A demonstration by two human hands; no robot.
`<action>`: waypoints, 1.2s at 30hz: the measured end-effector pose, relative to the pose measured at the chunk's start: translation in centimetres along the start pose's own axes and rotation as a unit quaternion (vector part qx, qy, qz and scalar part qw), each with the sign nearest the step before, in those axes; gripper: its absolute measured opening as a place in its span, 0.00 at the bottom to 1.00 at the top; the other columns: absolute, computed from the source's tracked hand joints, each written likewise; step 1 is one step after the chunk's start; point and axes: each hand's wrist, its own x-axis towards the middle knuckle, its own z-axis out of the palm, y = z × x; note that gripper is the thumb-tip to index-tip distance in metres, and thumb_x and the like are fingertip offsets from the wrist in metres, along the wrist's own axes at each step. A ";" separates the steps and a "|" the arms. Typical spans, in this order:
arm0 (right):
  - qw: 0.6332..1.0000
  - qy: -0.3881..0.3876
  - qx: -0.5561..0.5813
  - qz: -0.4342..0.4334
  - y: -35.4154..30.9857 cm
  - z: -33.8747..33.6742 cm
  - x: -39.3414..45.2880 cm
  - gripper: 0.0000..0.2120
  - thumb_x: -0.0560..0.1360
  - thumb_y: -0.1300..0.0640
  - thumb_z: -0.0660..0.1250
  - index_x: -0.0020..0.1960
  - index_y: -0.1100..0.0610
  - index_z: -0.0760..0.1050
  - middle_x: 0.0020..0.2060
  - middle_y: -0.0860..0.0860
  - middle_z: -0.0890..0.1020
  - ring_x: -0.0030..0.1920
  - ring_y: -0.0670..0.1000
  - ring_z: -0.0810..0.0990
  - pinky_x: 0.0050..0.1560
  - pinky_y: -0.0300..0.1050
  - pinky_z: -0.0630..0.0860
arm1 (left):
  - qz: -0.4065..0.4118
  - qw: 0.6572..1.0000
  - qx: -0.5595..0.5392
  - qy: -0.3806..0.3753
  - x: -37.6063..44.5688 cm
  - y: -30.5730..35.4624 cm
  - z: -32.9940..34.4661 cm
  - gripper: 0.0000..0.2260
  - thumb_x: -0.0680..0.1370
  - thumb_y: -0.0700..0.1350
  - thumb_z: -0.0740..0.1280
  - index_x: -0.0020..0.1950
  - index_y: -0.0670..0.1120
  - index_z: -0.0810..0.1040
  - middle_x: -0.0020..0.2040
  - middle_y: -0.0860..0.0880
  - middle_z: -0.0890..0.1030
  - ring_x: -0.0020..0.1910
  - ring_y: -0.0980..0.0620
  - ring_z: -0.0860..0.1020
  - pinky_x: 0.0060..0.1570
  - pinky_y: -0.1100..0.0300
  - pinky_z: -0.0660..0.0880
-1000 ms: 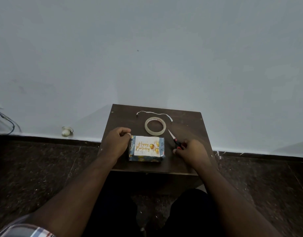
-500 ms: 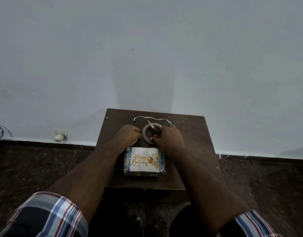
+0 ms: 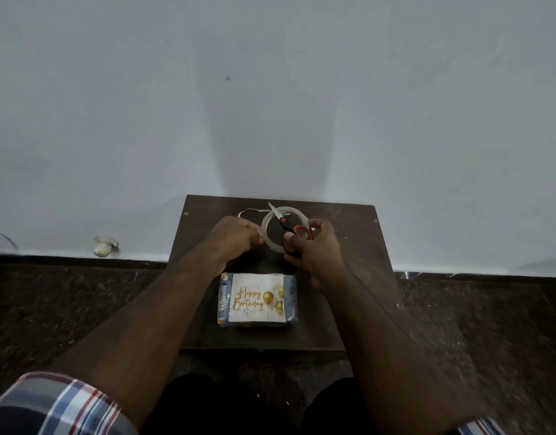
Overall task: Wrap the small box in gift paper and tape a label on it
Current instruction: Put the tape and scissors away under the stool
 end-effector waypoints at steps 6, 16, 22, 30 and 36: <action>0.997 0.016 0.076 0.030 -0.8 -1.7 -1.8 0.26 0.72 0.66 0.75 0.65 0.55 0.69 0.59 0.57 0.78 0.55 0.59 0.82 0.46 0.55 0.85 | 0.047 0.997 0.059 0.001 -2.0 1.2 1.0 0.08 0.80 0.42 0.68 0.55 0.48 0.85 0.51 0.53 0.83 0.54 0.55 0.78 0.48 0.60 0.71; 0.976 0.007 0.199 -0.088 3.8 -7.6 -7.3 0.14 0.75 0.71 0.70 0.57 0.58 0.76 0.45 0.51 0.83 0.44 0.48 0.83 0.46 0.49 0.84 | 0.228 0.952 0.142 0.147 -8.4 -0.4 4.2 0.12 0.80 0.43 0.65 0.61 0.51 0.82 0.58 0.54 0.83 0.57 0.54 0.80 0.57 0.62 0.73; 0.996 0.022 0.085 -0.028 13.3 -15.9 -16.0 0.15 0.72 0.75 0.70 0.51 0.58 0.79 0.45 0.60 0.82 0.43 0.58 0.82 0.44 0.50 0.81 | 0.227 0.955 0.180 0.056 -18.1 -9.9 10.1 0.12 0.80 0.41 0.65 0.61 0.51 0.82 0.59 0.54 0.81 0.57 0.54 0.79 0.57 0.57 0.76; 0.989 0.036 -0.137 -0.032 13.9 -19.3 -17.0 0.17 0.69 0.75 0.73 0.53 0.61 0.79 0.48 0.60 0.83 0.39 0.53 0.82 0.29 0.38 0.76 | 0.199 0.907 0.365 -0.063 -19.3 -13.0 12.3 0.29 0.80 0.43 0.63 0.80 0.52 0.60 0.81 0.53 0.57 0.76 0.44 0.64 0.69 0.44 0.70; 0.991 0.037 -0.129 -0.007 13.0 -20.3 -15.8 0.17 0.70 0.74 0.74 0.54 0.57 0.80 0.47 0.58 0.85 0.37 0.50 0.83 0.31 0.41 0.79 | 0.219 0.886 0.406 -0.050 -18.1 -13.9 12.5 0.29 0.80 0.43 0.62 0.81 0.52 0.58 0.82 0.54 0.55 0.72 0.42 0.68 0.63 0.44 0.73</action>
